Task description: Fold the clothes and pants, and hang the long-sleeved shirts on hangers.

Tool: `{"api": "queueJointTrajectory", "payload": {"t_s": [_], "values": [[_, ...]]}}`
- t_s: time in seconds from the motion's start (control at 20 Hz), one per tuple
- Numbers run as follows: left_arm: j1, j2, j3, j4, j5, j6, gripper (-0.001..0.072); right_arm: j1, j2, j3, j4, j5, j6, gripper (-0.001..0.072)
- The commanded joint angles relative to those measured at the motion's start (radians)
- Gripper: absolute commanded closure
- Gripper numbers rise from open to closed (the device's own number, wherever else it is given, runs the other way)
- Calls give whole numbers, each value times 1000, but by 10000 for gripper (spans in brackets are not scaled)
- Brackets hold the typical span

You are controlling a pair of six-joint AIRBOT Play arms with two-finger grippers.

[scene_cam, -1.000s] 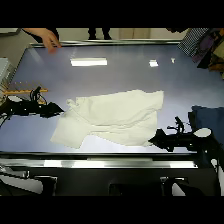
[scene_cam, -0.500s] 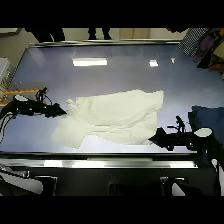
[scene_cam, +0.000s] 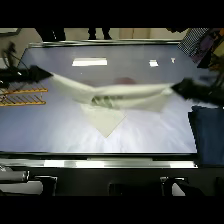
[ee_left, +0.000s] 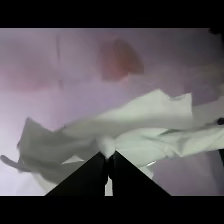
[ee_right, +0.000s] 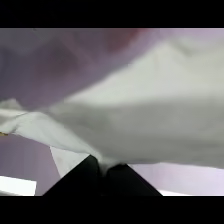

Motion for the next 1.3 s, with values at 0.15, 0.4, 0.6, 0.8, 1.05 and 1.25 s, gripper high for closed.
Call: {"api": "queueJointTrajectory", "payload": {"t_s": [0.15, 0.4, 0.6, 0.8, 1.05, 1.25], "values": [[42, 374, 307, 153, 107, -272, 691, 1, 82, 598, -123, -5, 39, 681], [49, 678, 307, 567, 137, -509, 691, 1, 280, 649, -334, -28, 148, 681], [49, 735, 307, 631, 137, -544, 691, 1, 307, 649, -374, -45, 201, 681], [35, 666, 231, 591, 133, -508, 690, 1, 175, 647, -365, 78, 301, 681], [-93, 381, 64, 545, 132, -366, 690, 2, -193, 592, -348, 325, 314, 681], [-180, 16, 48, 544, 186, -331, 690, 9, -496, 510, -316, 298, 283, 680]]}}
